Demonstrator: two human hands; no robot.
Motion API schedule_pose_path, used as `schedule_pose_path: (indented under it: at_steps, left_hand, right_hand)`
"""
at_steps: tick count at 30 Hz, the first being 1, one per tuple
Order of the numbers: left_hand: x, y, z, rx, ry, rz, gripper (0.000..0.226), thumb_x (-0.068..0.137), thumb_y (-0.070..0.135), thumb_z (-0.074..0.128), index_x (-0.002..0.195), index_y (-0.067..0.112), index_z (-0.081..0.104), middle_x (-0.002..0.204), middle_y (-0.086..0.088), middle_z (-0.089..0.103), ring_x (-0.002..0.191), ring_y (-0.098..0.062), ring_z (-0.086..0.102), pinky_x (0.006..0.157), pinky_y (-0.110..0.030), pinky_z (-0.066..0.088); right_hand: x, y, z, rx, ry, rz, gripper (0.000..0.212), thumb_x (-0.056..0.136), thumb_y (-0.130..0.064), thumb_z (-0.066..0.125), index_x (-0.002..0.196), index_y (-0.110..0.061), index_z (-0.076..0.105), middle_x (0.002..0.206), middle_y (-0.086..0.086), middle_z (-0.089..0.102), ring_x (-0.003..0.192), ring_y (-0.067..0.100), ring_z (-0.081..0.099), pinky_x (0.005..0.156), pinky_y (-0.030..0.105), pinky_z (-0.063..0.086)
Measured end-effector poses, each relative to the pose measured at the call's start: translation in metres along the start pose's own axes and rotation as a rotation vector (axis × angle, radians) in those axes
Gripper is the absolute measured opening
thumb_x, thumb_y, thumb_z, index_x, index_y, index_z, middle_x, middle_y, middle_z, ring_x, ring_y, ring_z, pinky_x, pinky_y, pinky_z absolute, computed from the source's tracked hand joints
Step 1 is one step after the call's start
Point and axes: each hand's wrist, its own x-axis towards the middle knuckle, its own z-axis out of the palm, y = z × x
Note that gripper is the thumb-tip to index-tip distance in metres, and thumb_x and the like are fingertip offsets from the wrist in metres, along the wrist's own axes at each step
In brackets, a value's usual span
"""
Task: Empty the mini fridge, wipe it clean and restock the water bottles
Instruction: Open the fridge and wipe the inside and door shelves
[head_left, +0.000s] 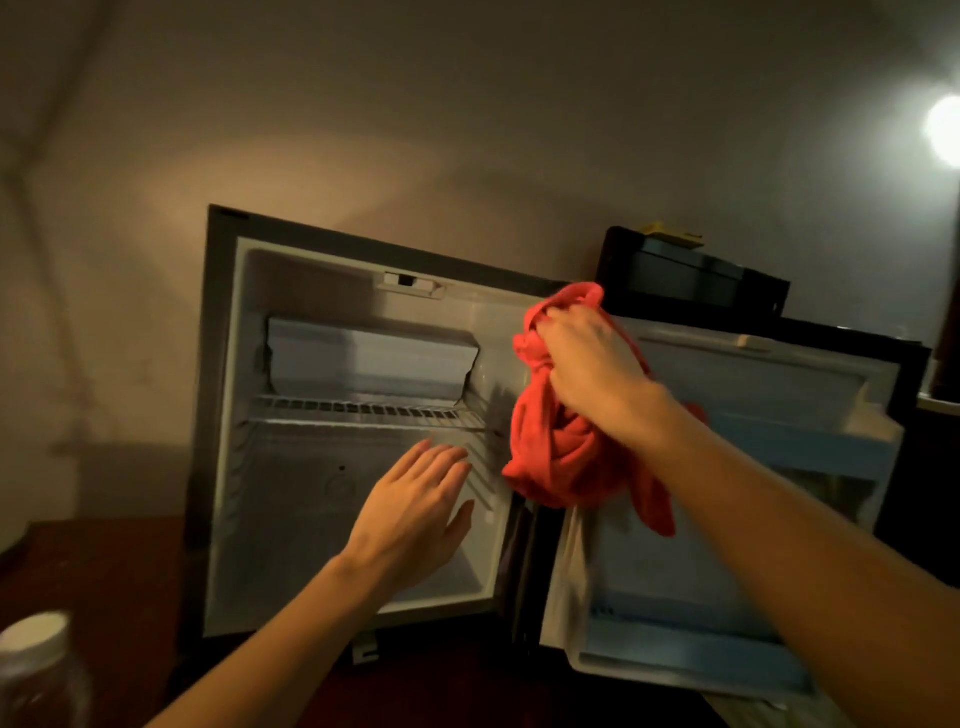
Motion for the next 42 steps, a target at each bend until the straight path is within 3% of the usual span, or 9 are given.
schedule_pose_path:
  at_steps: [4, 7, 9, 14, 18, 28, 35, 37, 42]
  left_hand:
    - [-0.011, -0.001, 0.011, -0.014, -0.022, 0.004, 0.043, 0.088, 0.041, 0.050, 0.118, 0.015, 0.066, 0.123, -0.001, 0.065, 0.116, -0.018, 0.059, 0.111, -0.036, 0.040]
    - [-0.018, 0.000, 0.020, -0.025, -0.016, 0.004, 0.040, 0.087, 0.041, 0.051, 0.114, 0.016, 0.066, 0.119, 0.000, 0.065, 0.112, -0.017, 0.060, 0.110, -0.033, 0.036]
    - [-0.024, 0.003, 0.026, -0.036, -0.002, -0.004, 0.037, 0.087, 0.040, 0.051, 0.111, 0.016, 0.066, 0.117, 0.000, 0.065, 0.111, -0.017, 0.060, 0.109, -0.032, 0.033]
    - [-0.041, 0.009, 0.037, -0.086, 0.005, -0.018, 0.034, 0.082, 0.038, 0.054, 0.106, 0.017, 0.066, 0.113, 0.001, 0.065, 0.107, -0.016, 0.061, 0.109, -0.031, 0.031]
    - [-0.051, 0.008, 0.044, -0.105, -0.006, -0.029, 0.028, 0.082, 0.034, 0.058, 0.103, 0.018, 0.065, 0.109, 0.002, 0.065, 0.104, -0.016, 0.061, 0.110, -0.030, 0.029]
    - [-0.014, 0.008, 0.036, -0.079, -0.011, -0.022, 0.035, 0.080, 0.038, 0.052, 0.104, 0.018, 0.064, 0.109, 0.001, 0.065, 0.104, -0.018, 0.061, 0.110, -0.034, 0.034]
    - [0.013, 0.004, 0.019, -0.029, 0.003, -0.050, 0.041, 0.083, 0.043, 0.043, 0.108, 0.018, 0.065, 0.109, 0.002, 0.066, 0.104, -0.019, 0.062, 0.102, -0.033, 0.041]
    - [0.009, -0.003, 0.017, -0.014, -0.027, -0.075, 0.045, 0.084, 0.045, 0.041, 0.112, 0.018, 0.064, 0.112, 0.002, 0.066, 0.105, -0.019, 0.062, 0.095, -0.033, 0.046]
    - [-0.006, -0.016, 0.023, 0.024, -0.076, -0.121, 0.040, 0.082, 0.045, 0.047, 0.107, 0.020, 0.065, 0.106, 0.003, 0.068, 0.096, -0.019, 0.066, 0.083, -0.033, 0.052]
  right_hand:
    - [-0.027, -0.007, 0.043, -0.134, 0.011, 0.060, 0.029, 0.078, -0.016, 0.060, 0.102, -0.004, 0.070, 0.104, 0.016, 0.068, 0.120, 0.038, 0.053, 0.112, 0.044, 0.032]
    - [-0.042, -0.023, 0.057, -0.168, -0.046, 0.049, 0.033, 0.073, -0.019, 0.047, 0.088, -0.004, 0.072, 0.088, 0.018, 0.070, 0.109, 0.038, 0.060, 0.108, 0.043, 0.039]
    - [-0.053, -0.031, 0.063, -0.217, -0.080, 0.016, 0.028, 0.071, -0.020, 0.053, 0.084, -0.006, 0.072, 0.085, 0.017, 0.071, 0.104, 0.037, 0.061, 0.108, 0.042, 0.039]
    - [-0.096, -0.052, 0.095, -0.264, -0.344, -0.129, 0.028, 0.083, -0.037, 0.058, 0.103, -0.023, 0.073, 0.099, 0.007, 0.071, 0.107, 0.031, 0.054, 0.112, 0.043, 0.026]
    - [-0.129, -0.060, 0.117, -0.303, -0.499, -0.137, 0.037, 0.065, -0.040, 0.073, 0.087, -0.011, 0.076, 0.088, 0.012, 0.073, 0.096, 0.033, 0.061, 0.104, 0.043, 0.041]
    - [-0.053, -0.017, 0.064, -0.283, -0.095, -0.009, 0.049, 0.051, -0.018, 0.074, 0.094, 0.004, 0.072, 0.114, 0.029, 0.065, 0.114, 0.041, 0.058, 0.110, 0.050, 0.037]
    - [0.024, 0.013, 0.021, -0.394, -0.023, 0.039, 0.048, 0.082, -0.027, 0.053, 0.127, -0.011, 0.062, 0.137, 0.021, 0.051, 0.132, 0.033, 0.040, 0.117, 0.039, 0.020]
    - [0.017, 0.009, 0.029, -0.414, -0.047, 0.043, 0.048, 0.083, -0.031, 0.050, 0.125, -0.014, 0.064, 0.133, 0.021, 0.056, 0.131, 0.033, 0.042, 0.116, 0.039, 0.021]
    - [-0.026, -0.023, 0.053, -0.337, -0.108, -0.003, 0.034, 0.072, -0.024, 0.050, 0.091, -0.014, 0.076, 0.091, 0.017, 0.070, 0.100, 0.035, 0.059, 0.109, 0.044, 0.032]
